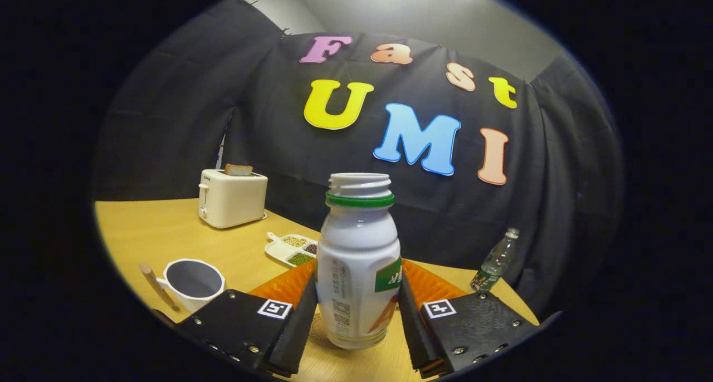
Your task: Take the bottle from table, then pour the juice into the cup, finally place the bottle on the coaster
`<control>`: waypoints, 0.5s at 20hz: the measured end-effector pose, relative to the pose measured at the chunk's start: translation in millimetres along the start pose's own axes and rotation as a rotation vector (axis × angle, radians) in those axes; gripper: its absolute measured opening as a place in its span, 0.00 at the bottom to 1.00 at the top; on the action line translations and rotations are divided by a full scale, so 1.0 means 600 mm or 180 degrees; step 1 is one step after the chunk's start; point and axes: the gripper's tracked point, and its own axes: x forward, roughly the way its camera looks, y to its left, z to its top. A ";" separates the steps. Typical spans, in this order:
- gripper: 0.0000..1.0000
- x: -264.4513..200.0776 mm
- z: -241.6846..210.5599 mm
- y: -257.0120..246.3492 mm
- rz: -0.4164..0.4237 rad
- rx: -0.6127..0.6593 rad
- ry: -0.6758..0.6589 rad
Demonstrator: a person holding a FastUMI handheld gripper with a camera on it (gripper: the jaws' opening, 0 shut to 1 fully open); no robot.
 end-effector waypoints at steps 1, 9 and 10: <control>0.71 0.002 -0.005 -0.003 0.0004 0.0074 0.0029; 0.71 0.030 -0.027 -0.015 0.0069 0.0462 0.0096; 0.71 0.032 -0.027 -0.014 0.0084 0.0486 0.0090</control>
